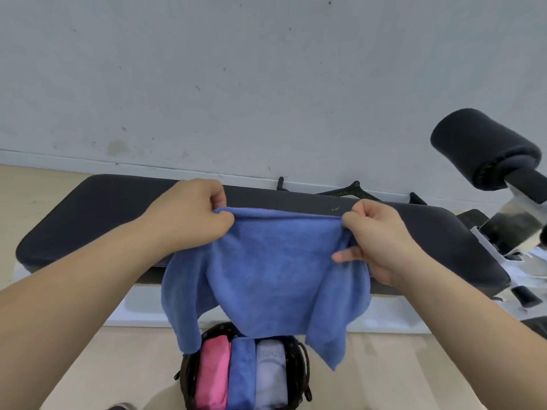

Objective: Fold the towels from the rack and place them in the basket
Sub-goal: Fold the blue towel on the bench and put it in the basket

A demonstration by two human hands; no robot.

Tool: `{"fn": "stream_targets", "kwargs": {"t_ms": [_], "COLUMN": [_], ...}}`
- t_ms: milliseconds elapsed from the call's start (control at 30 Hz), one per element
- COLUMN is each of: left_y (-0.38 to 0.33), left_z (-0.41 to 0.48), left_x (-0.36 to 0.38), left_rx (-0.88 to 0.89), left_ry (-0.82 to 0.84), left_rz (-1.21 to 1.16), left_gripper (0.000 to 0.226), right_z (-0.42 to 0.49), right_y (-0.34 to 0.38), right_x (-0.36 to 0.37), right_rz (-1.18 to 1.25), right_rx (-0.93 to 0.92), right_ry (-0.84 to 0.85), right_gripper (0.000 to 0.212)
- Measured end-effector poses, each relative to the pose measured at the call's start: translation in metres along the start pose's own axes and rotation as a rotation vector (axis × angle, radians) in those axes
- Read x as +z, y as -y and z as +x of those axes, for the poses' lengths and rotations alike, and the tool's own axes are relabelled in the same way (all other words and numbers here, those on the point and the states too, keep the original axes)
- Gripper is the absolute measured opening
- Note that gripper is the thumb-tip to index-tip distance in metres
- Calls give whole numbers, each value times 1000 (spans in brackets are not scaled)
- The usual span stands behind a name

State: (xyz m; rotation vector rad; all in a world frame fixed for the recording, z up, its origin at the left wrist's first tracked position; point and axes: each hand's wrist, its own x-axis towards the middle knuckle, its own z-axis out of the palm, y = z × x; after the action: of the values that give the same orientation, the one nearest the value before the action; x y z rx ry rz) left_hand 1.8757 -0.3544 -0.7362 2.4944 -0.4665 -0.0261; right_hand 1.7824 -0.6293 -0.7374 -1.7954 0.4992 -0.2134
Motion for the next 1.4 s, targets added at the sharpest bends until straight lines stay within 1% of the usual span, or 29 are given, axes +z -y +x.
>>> {"fn": "stream_targets", "kwargs": {"t_ms": [67,133,167,233,300,333,400,433,567,600,733,833,900,1000,1100,1167,1267,1333,1400], "left_y": [2,2,2,5,7,8,6,6,4,2,-6,-4,4,17,29,31,32,35,42], "left_z": [-2,-6,-7,-11,-16,-19,-26,-29,-45,-50,-57,-54,-52,-43,-28,-18,2,20,40], "left_x": [0,1,0,-2,-5,-7,-11,-12,-11,-8,-1,-5,-10,-15,-11,-4,12,23,30], "left_rx": [1,19,22,21,27,30,23,6,-73,-78,-81,-115,-148,-159,-130,-137,-172,-212,-255], "left_ry": [13,0,-23,-84,-141,-161,-179,-155,91,109,10,-105,-188,-327,-399,-384,-336,-294,-215], "left_rz": [-4,20,48,101,125,139,186,208,188,187,223,348,390,353,240,132,53,32,62], "left_gripper": [6,9,11,21,30,30,24,21,8,7,4,5,13,23,23,26,27,26,23], "right_z": [-6,-12,-15,-21,-28,-30,-31,-31,-32,-32,-25,-17,-12,-5,10,23,46,62,78], "right_y": [0,1,1,3,5,4,1,0,-5,-6,-16,-27,-34,-36,-36,-40,-53,-60,-63], "right_x": [-5,-7,-9,-12,-16,-19,-23,-25,-37,-40,-51,-54,-56,-54,-45,-38,-26,-23,-20], "right_rz": [-65,-201,-274,-414,-553,-613,-688,-697,-595,-566,-523,-521,-554,-620,-732,-779,-803,-772,-722], "right_rx": [-85,-157,-179,-203,-215,-228,-244,-248,-327,-356,-478,-435,-406,-399,-425,-426,-359,-310,-304], "right_ry": [-41,-35,-13,72,139,129,41,-16,-266,-324,-459,-542,-594,-622,-623,-599,-549,-526,-541], "right_gripper": [26,11,12,25,24,22,16,13,16,16,17,18,20,23,23,22,28,29,28]}}
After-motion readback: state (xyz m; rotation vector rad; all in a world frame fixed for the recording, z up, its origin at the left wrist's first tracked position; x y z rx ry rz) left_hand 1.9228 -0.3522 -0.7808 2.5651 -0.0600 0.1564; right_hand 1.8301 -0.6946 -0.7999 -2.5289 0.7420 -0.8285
